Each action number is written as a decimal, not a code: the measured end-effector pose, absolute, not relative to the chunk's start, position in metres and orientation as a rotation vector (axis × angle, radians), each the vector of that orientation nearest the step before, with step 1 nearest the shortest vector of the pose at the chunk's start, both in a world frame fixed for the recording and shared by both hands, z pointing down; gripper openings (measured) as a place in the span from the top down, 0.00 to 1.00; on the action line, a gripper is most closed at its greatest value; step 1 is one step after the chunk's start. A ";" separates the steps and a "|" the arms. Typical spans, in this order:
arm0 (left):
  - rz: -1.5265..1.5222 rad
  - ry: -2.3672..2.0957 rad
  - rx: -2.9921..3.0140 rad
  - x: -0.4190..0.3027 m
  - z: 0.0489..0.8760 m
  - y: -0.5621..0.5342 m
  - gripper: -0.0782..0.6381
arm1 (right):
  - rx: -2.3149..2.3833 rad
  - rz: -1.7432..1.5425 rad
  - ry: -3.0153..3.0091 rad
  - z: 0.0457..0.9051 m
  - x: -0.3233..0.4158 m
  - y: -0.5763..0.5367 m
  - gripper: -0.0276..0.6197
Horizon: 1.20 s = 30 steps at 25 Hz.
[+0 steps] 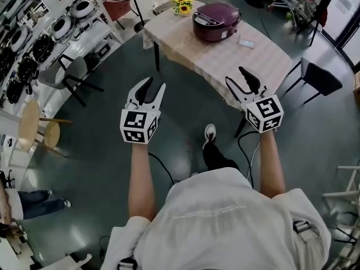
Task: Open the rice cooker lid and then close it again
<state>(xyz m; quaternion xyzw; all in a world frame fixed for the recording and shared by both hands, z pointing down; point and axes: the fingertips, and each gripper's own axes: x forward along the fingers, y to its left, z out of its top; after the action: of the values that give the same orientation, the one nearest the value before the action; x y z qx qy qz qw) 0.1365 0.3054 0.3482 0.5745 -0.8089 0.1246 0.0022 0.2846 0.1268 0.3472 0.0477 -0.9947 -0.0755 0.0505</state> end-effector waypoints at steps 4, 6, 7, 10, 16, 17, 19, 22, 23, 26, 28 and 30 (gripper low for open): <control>0.406 -2.523 1.780 0.095 0.357 0.275 0.65 | 0.156 -0.218 -3.040 0.355 0.243 0.092 0.59; 0.406 -2.513 1.770 0.071 0.359 0.252 0.65 | 0.159 -0.196 -3.050 0.358 0.220 0.068 0.59; 0.404 -2.509 1.765 0.059 0.359 0.239 0.65 | 0.157 -0.185 -3.054 0.359 0.208 0.055 0.58; 0.405 -2.496 1.759 0.027 0.358 0.199 0.65 | 0.156 -0.158 -3.057 0.362 0.175 0.014 0.58; 0.410 -2.480 1.770 -0.031 0.345 0.115 0.65 | 0.163 -0.146 -3.042 0.356 0.115 -0.069 0.59; 0.412 -2.478 1.775 -0.039 0.344 0.101 0.65 | 0.167 -0.146 -3.040 0.357 0.107 -0.082 0.59; 0.414 -2.473 1.783 -0.056 0.345 0.077 0.65 | 0.174 -0.141 -3.039 0.358 0.090 -0.106 0.59; 0.414 -2.458 1.789 -0.077 0.345 0.044 0.65 | 0.181 -0.140 -3.032 0.358 0.071 -0.134 0.59; 0.415 -2.452 1.791 -0.083 0.344 0.034 0.65 | 0.182 -0.140 -3.029 0.358 0.067 -0.142 0.59; 0.420 -2.427 1.808 -0.092 0.343 0.009 0.65 | 0.199 -0.120 -3.019 0.357 0.060 -0.164 0.59; 0.426 -2.404 1.833 -0.096 0.345 -0.007 0.65 | 0.226 -0.100 -3.013 0.360 0.057 -0.177 0.59; 0.435 -2.380 1.857 -0.102 0.348 -0.020 0.65 | 0.248 -0.085 -3.004 0.364 0.051 -0.186 0.60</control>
<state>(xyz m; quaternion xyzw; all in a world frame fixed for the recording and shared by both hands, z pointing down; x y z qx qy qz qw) -0.1020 -0.0198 0.3485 0.6083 -0.7795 0.1424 0.0458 0.0513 -0.1864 0.3640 0.0821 -0.9942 -0.0283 0.0632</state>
